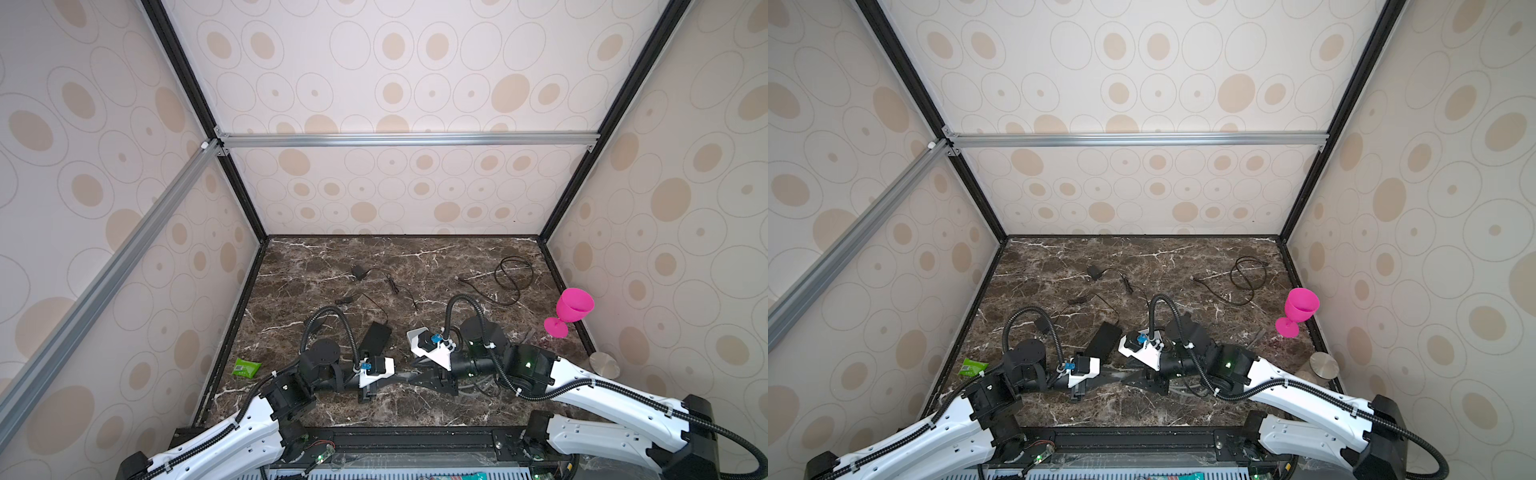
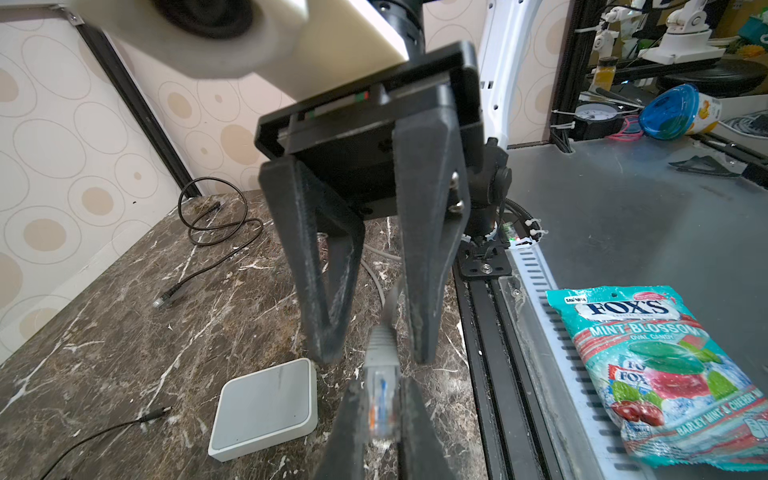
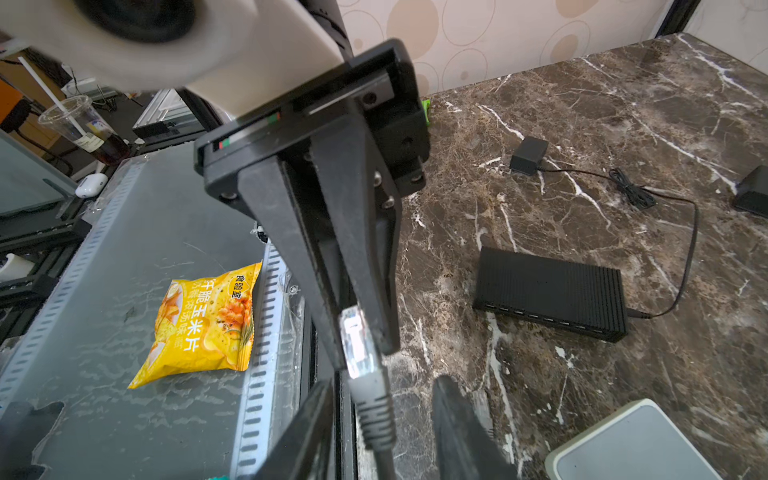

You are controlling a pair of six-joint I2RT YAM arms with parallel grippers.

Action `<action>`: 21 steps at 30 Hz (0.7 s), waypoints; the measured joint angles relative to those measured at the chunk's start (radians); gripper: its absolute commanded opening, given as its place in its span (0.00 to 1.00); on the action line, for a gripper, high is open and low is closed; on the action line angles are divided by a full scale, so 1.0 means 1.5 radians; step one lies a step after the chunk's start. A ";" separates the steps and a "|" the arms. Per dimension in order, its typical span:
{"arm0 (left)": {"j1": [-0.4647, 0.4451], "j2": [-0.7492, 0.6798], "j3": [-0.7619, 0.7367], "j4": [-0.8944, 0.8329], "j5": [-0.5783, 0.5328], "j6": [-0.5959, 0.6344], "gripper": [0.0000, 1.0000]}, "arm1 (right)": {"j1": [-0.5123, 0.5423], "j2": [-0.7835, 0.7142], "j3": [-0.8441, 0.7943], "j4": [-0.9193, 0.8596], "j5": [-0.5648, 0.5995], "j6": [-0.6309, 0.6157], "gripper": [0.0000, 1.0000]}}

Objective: Insert the plug into the switch port
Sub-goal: 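Hold the ethernet plug steady with both grippers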

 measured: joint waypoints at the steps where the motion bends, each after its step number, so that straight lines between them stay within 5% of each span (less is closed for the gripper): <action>1: 0.000 0.001 0.000 0.000 0.000 0.000 0.01 | 0.001 0.000 0.000 0.000 0.001 -0.002 0.35; 21: 0.000 0.005 0.000 0.000 0.000 0.000 0.01 | 0.005 0.023 0.001 -0.012 0.004 -0.015 0.26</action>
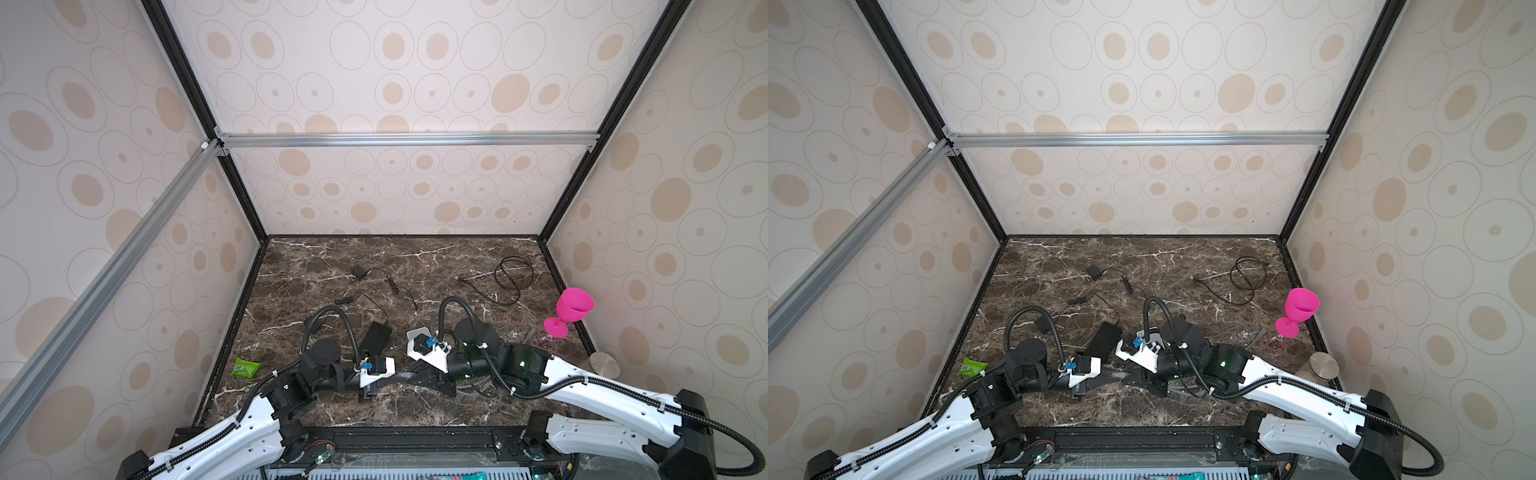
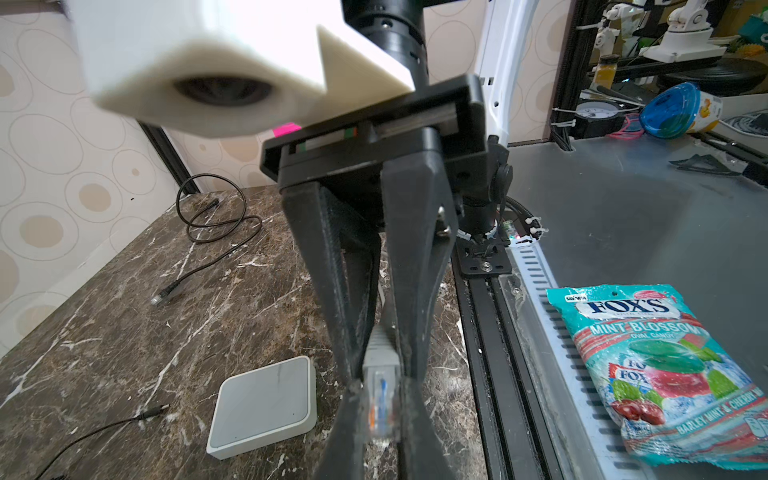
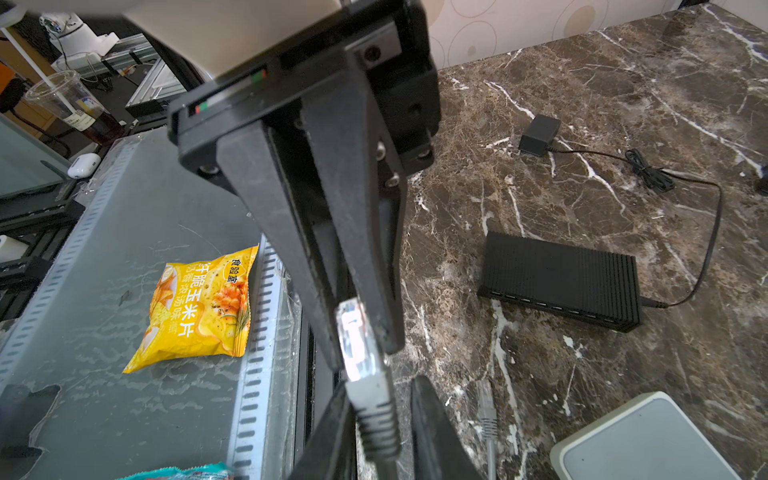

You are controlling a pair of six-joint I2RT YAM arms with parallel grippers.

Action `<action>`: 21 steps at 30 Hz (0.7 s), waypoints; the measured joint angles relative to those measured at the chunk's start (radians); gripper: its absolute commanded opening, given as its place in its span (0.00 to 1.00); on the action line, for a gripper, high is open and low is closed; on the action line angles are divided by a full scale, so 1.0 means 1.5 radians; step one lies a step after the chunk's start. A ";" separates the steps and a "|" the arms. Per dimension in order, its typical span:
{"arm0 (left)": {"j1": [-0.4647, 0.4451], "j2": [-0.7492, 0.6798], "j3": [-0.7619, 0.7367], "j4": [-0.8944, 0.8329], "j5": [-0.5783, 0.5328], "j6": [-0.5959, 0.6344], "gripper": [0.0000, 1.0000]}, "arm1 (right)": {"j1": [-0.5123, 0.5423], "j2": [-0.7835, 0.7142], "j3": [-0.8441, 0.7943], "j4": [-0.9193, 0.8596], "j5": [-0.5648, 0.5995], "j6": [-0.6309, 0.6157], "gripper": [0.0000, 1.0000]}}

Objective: Insert the plug into the switch port
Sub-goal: 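Hold the ethernet plug steady with both grippers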

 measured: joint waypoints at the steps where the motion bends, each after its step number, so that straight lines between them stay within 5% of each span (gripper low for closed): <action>1: 0.000 0.000 0.000 0.000 0.000 0.000 0.01 | 0.000 -0.001 0.000 0.000 0.000 0.000 0.26; 21: 0.000 0.005 0.000 0.000 0.001 0.000 0.01 | 0.006 0.007 0.000 -0.005 0.000 -0.005 0.21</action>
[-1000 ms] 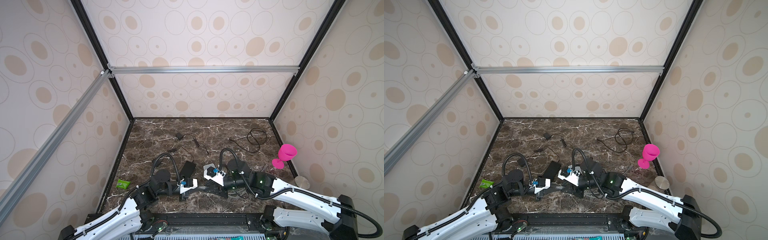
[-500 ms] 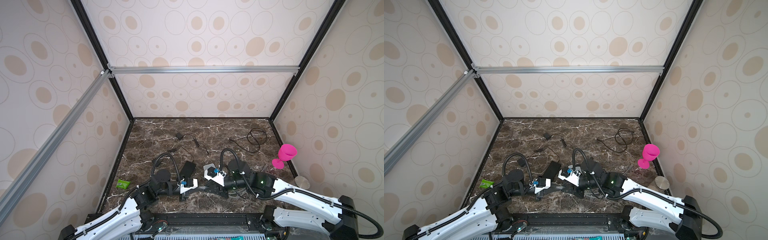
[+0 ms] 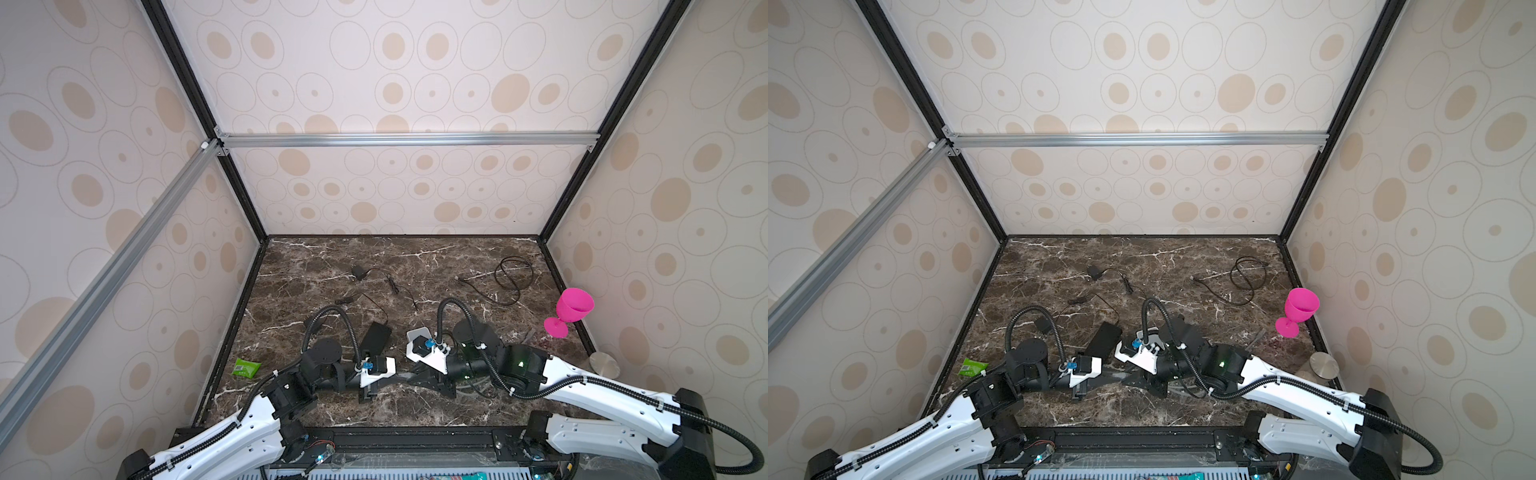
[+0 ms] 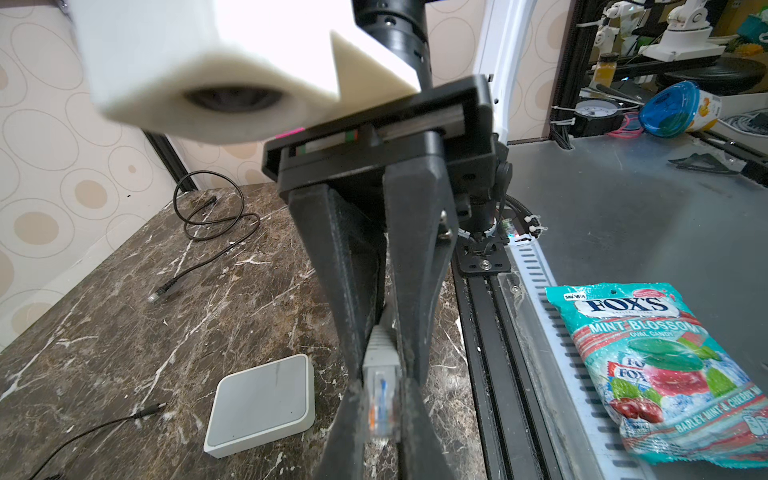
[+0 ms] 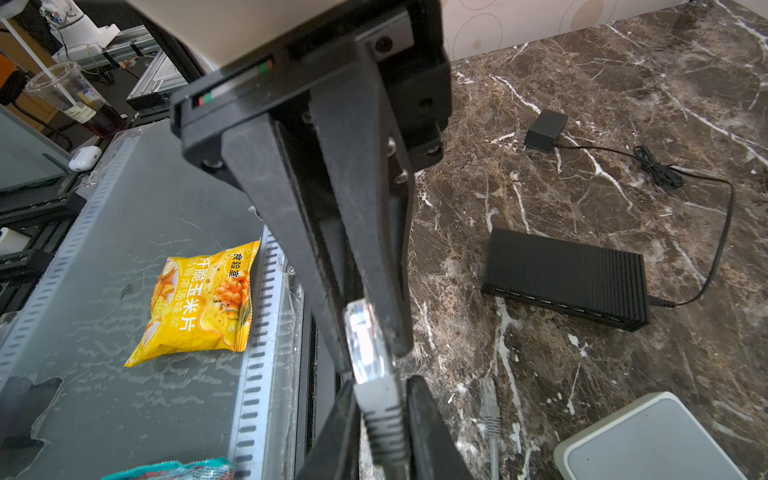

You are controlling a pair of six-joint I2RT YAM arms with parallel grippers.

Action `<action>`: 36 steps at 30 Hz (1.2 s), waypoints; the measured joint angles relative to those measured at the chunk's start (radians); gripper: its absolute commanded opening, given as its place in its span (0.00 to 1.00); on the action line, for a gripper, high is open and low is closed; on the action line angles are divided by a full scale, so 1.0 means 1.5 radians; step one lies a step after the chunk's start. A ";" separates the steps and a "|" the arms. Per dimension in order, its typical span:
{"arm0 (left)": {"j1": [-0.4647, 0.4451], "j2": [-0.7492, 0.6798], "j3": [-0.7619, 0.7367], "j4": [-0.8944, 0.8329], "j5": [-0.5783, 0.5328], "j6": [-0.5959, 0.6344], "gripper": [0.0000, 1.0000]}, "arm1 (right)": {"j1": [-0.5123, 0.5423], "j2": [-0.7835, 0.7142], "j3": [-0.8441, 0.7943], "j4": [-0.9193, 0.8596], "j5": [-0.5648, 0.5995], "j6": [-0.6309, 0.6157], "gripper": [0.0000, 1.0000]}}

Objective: Insert the plug into the switch port
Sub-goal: 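Hold the ethernet plug steady with both grippers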

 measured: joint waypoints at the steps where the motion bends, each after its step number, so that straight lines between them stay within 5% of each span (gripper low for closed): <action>1: 0.000 0.000 0.000 0.000 0.000 0.000 0.01 | 0.001 0.001 0.000 0.000 0.001 0.000 0.21; 13: 0.000 0.004 0.002 -0.001 0.000 0.000 0.01 | 0.002 -0.002 0.000 0.000 0.012 -0.001 0.28; 36: 0.000 0.021 0.004 -0.003 0.002 -0.003 0.01 | 0.002 -0.005 0.000 -0.001 0.014 -0.003 0.22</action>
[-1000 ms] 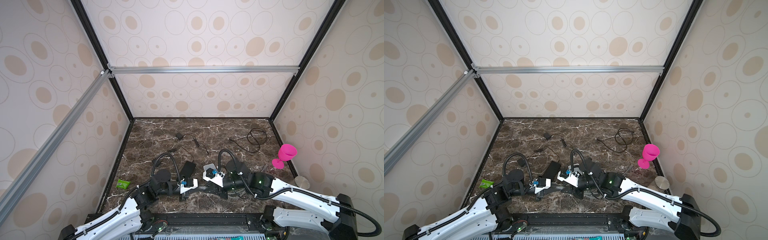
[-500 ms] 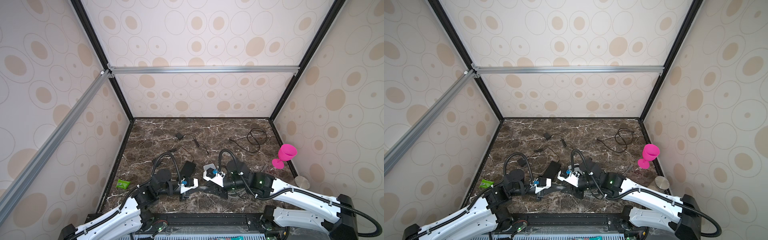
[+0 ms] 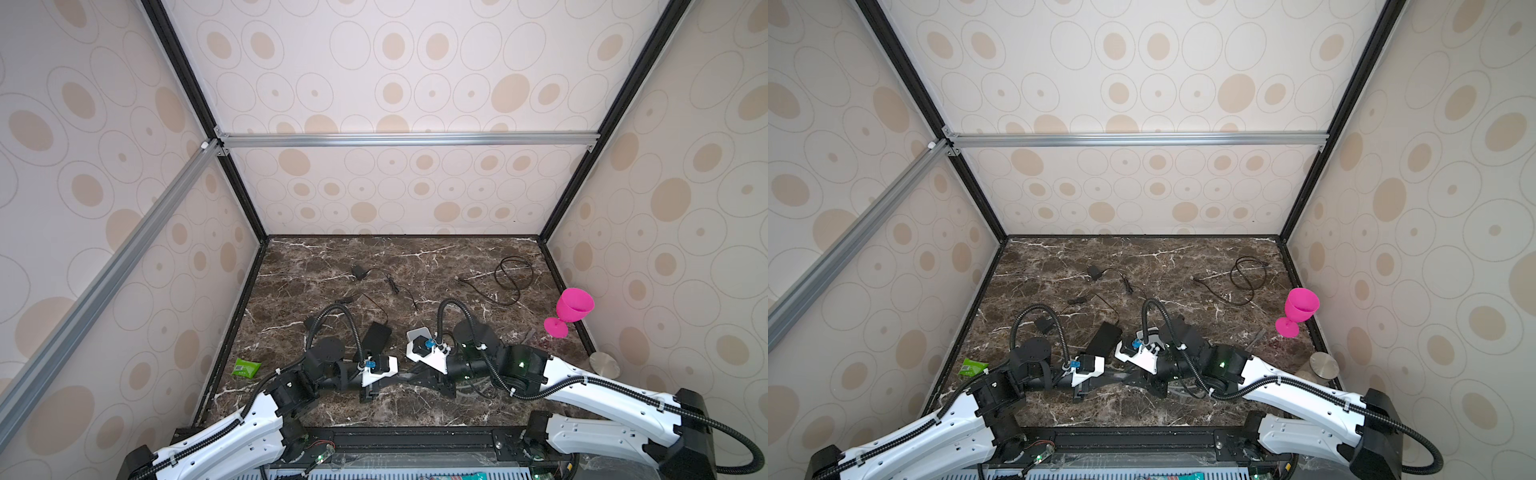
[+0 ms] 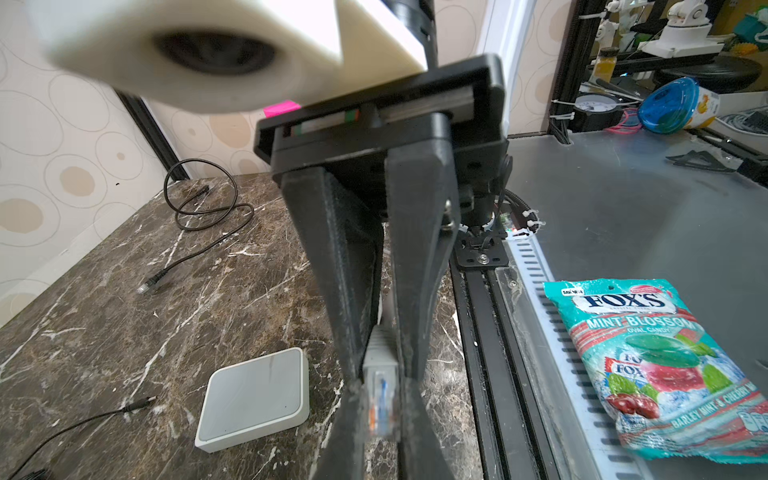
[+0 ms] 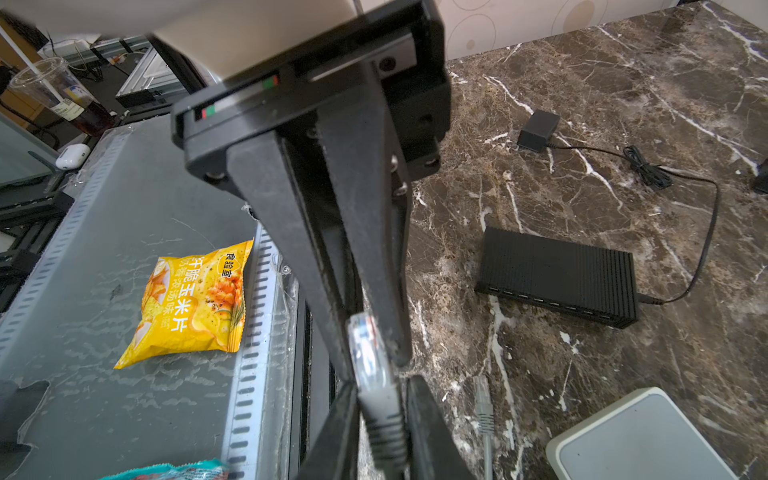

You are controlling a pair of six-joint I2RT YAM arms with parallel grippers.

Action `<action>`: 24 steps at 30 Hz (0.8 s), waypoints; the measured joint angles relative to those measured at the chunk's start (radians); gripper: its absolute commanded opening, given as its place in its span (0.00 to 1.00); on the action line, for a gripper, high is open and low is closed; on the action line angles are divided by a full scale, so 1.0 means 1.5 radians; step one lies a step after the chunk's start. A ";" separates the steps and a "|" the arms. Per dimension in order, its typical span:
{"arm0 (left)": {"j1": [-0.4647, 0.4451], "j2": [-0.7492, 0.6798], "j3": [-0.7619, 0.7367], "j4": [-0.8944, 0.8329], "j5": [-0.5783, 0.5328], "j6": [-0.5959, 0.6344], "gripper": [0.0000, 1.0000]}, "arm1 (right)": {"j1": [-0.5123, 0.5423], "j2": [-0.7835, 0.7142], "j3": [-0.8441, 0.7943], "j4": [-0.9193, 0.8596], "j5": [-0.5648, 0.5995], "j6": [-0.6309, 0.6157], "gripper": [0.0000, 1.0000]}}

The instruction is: Insert the plug into the switch port

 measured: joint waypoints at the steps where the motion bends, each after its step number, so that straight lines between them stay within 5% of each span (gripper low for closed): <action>1: 0.000 0.000 0.000 0.000 0.000 -0.001 0.01 | 0.000 0.000 0.000 0.000 0.000 0.000 0.21; 11: 0.000 0.000 0.000 -0.005 0.001 -0.009 0.05 | 0.000 -0.001 0.000 -0.008 -0.004 -0.015 0.03; 13: 0.000 0.000 0.000 -0.005 0.001 -0.009 0.31 | 0.000 -0.001 0.000 -0.008 -0.004 -0.015 0.01; 15: 0.000 -0.001 0.000 -0.004 -0.006 -0.014 0.88 | 0.000 -0.001 0.000 -0.009 -0.003 -0.011 0.00; 16: 0.000 -0.002 0.000 -0.004 -0.010 -0.016 0.98 | 0.000 -0.001 0.000 -0.009 -0.001 -0.010 0.00; 20: 0.000 -0.025 0.006 0.003 -0.063 -0.066 0.98 | 0.001 -0.001 0.002 -0.017 0.035 0.020 0.00; 24: 0.009 -0.061 0.037 0.014 -0.199 -0.176 0.98 | -0.004 0.041 0.050 -0.072 0.128 0.111 0.00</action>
